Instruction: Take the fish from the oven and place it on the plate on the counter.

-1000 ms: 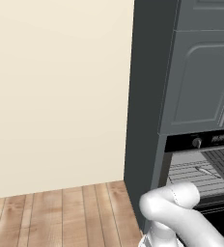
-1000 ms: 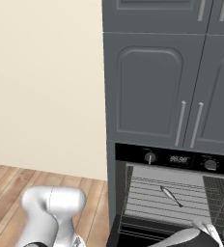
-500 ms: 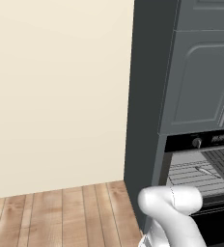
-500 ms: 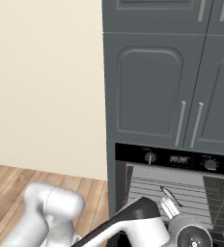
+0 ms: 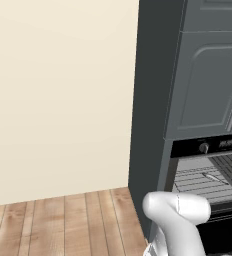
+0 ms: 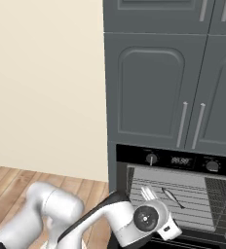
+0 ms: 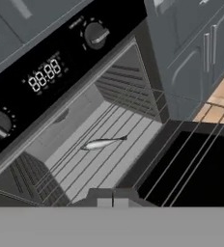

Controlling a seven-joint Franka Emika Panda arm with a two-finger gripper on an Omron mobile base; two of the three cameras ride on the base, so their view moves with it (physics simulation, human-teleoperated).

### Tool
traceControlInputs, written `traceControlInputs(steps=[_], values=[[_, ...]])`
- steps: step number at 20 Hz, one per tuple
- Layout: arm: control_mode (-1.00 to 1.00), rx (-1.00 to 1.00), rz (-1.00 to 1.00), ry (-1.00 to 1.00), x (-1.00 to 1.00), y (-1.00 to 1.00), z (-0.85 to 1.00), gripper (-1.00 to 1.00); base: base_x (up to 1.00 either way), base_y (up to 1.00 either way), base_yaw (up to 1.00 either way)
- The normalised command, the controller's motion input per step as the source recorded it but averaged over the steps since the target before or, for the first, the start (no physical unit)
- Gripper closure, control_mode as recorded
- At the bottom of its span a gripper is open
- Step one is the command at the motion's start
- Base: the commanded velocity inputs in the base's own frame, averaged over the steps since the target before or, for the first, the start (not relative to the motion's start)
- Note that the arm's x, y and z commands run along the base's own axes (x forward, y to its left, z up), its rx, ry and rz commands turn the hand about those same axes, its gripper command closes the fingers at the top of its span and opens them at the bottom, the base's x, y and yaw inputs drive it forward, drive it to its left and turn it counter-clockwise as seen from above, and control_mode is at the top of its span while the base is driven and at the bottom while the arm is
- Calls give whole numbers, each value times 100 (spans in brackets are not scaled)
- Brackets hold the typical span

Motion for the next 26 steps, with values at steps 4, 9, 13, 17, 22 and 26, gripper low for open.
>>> traceControlInputs(steps=[4,9,13,17,22,26], values=[[-100,0,0,17,33,-4,0,-100,0,0,0],[-100,-1,15,26,42,-28,0,-100,0,0,0],[-100,0,28,25,36,-28,-6,-100,0,0,0],[-100,1,36,4,17,-18,-50,-100,0,0,0],[-100,3,35,-3,0,-2,-55,-100,0,0,0],[-100,0,32,-5,1,0,-17,-100,0,0,0]])
